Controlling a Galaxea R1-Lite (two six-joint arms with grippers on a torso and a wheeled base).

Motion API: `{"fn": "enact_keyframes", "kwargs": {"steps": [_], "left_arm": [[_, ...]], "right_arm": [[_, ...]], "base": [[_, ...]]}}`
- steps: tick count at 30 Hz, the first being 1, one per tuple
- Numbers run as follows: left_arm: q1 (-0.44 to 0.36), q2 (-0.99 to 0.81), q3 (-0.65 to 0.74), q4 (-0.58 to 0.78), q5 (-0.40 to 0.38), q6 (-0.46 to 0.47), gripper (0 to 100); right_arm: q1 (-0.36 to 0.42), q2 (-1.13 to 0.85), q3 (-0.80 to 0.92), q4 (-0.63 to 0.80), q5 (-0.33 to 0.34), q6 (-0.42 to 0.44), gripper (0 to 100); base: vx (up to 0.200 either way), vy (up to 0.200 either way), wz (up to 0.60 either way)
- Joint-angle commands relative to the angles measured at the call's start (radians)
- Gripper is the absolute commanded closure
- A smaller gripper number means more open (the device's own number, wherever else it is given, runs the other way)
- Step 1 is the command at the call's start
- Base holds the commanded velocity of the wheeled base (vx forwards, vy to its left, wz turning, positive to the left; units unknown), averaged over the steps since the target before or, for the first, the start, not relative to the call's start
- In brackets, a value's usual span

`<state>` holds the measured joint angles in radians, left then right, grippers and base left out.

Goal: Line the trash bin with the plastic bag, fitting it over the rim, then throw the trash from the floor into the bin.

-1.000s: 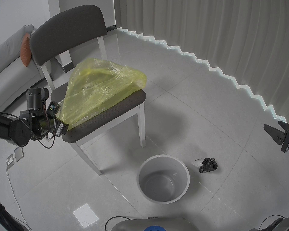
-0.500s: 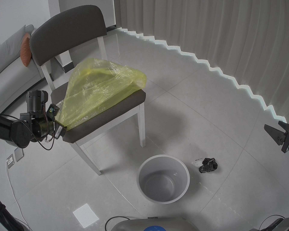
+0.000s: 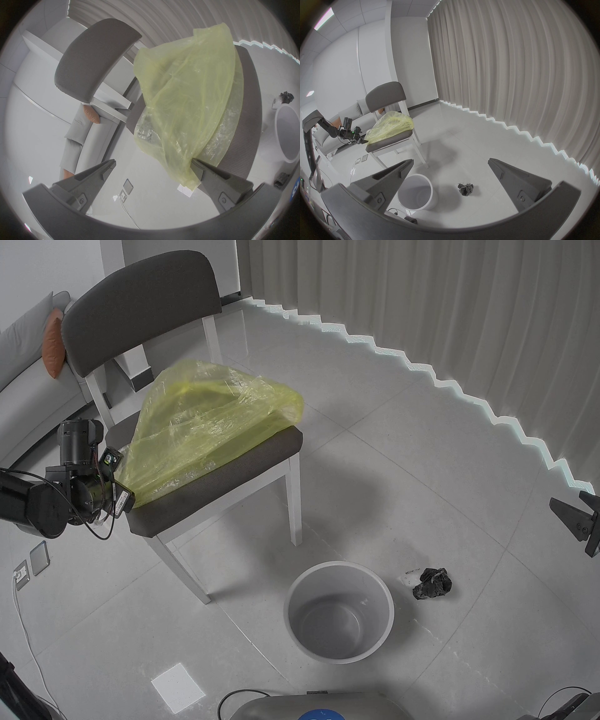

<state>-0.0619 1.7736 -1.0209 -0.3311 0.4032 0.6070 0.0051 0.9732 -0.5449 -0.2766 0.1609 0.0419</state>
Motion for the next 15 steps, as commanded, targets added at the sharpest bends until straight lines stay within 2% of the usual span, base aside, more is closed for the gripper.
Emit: {"fn": "enact_keyframes", "kwargs": {"steps": [1,15], "left_arm": [[0.005,-0.002,-0.03,0.0,0.006,0.005,0],[-0.012,0.003,-0.041,0.0,0.008,-0.001,0]], "right_arm": [[-0.005,-0.001,0.0,0.0,0.0,0.0,0],[-0.008,-0.002,-0.001,-0.001,0.0,-0.002,0]], "base": [[0.0,0.0,0.0],[0.0,0.0,0.0]]}}
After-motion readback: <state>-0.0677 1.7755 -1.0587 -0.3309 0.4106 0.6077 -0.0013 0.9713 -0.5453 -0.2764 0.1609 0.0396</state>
